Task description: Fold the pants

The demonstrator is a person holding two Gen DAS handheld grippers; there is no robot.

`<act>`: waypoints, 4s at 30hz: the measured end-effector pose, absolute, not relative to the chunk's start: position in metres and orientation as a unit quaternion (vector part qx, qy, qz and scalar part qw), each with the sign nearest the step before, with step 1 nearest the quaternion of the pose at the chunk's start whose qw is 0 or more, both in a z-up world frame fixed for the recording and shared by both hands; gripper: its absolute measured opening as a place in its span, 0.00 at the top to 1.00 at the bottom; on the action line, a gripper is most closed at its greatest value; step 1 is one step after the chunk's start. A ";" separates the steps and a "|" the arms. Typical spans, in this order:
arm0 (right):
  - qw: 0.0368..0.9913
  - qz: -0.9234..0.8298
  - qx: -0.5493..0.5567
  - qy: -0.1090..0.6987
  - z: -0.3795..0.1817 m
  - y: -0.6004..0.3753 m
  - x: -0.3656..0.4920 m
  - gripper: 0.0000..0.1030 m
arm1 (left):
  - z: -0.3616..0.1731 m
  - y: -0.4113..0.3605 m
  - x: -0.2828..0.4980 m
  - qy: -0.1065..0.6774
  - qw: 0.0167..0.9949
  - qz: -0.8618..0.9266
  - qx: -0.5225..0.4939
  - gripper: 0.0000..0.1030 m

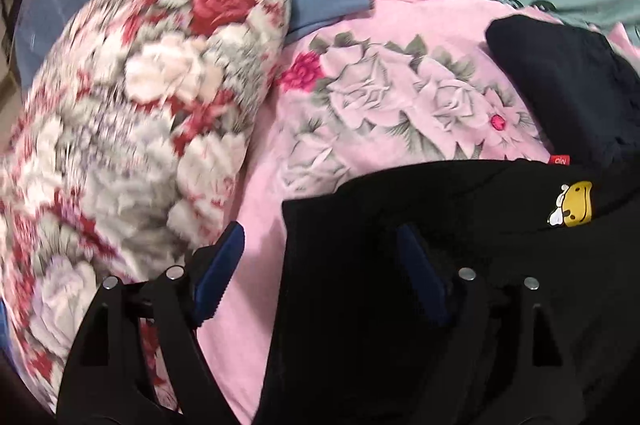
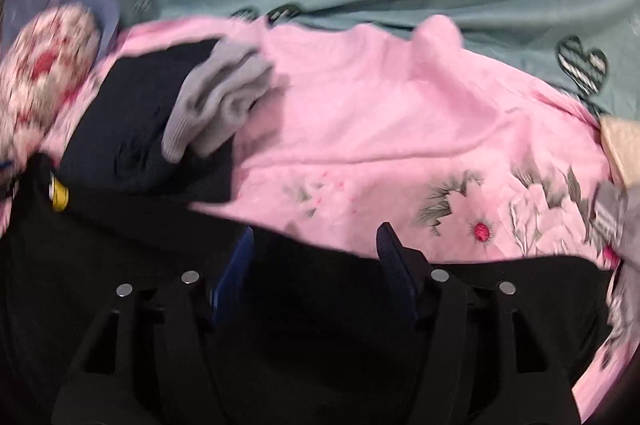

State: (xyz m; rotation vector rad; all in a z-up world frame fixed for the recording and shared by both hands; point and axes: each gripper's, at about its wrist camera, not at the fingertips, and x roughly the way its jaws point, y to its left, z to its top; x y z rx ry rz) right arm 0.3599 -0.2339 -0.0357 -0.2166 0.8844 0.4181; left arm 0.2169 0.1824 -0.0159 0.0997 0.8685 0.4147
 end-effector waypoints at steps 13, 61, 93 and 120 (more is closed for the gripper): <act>0.842 0.271 -0.174 0.434 -0.059 -0.193 0.353 0.92 | -0.039 0.167 0.244 0.437 0.882 0.160 0.076 0.99; 0.802 0.236 0.175 0.520 -0.051 -0.386 0.192 0.32 | -0.049 0.099 0.059 0.485 0.864 0.068 -0.114 0.07; 0.863 0.192 0.025 0.466 -0.020 -0.279 0.208 0.24 | 0.014 0.143 0.061 0.403 0.905 0.121 -0.070 0.02; 0.828 0.269 -0.174 0.461 -0.059 -0.242 0.387 0.30 | -0.044 0.182 0.243 0.454 0.885 0.097 -0.040 0.66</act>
